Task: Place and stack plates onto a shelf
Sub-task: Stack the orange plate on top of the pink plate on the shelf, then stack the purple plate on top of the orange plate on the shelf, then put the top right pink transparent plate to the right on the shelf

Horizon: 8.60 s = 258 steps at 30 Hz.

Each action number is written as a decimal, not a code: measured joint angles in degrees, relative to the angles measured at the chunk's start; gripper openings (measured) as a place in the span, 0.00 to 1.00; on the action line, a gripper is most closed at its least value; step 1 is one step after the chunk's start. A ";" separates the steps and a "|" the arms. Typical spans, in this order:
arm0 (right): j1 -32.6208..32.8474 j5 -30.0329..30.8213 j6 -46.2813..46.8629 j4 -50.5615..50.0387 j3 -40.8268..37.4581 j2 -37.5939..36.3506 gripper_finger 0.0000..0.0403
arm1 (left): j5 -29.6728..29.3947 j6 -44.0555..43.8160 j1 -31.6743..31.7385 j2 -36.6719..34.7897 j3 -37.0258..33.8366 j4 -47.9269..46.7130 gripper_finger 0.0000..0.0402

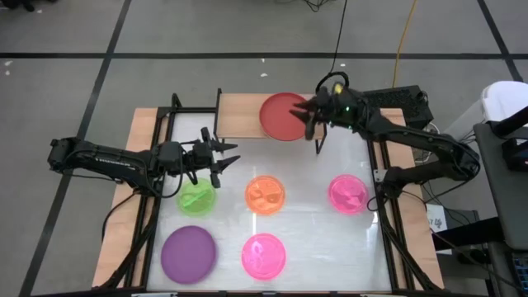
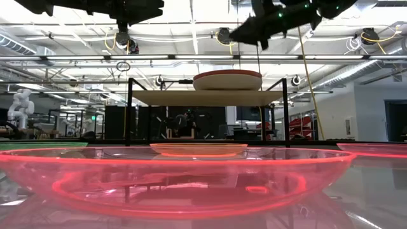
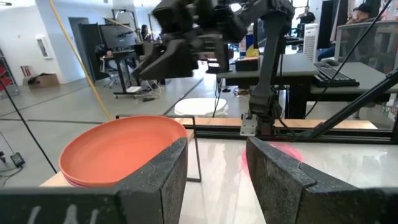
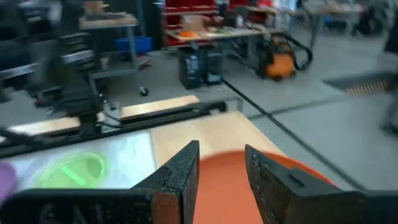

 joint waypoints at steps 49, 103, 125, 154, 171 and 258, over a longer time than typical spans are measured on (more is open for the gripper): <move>9.96 21.66 -23.08 -16.15 19.80 26.81 0.28 | -0.09 5.57 0.44 -0.02 -0.04 5.90 0.42; 35.00 19.86 -18.75 5.88 -14.14 -19.35 0.28 | 19.81 -27.89 -22.72 22.49 19.49 -80.06 0.42; 35.16 19.88 -18.09 5.68 -14.14 -19.35 0.28 | 25.08 -25.86 -24.76 23.56 8.01 -55.13 0.42; 35.16 19.90 -17.63 5.42 -14.10 -19.35 0.28 | 29.30 -27.51 -23.33 23.54 3.28 -47.73 0.06; 35.16 19.90 -16.06 5.42 -14.10 -19.35 0.28 | 23.76 -18.73 -19.80 23.53 24.76 -72.82 0.02; 38.60 32.21 -10.78 -8.83 -8.25 -21.56 0.28 | 30.07 7.03 38.44 28.85 79.59 -62.10 0.33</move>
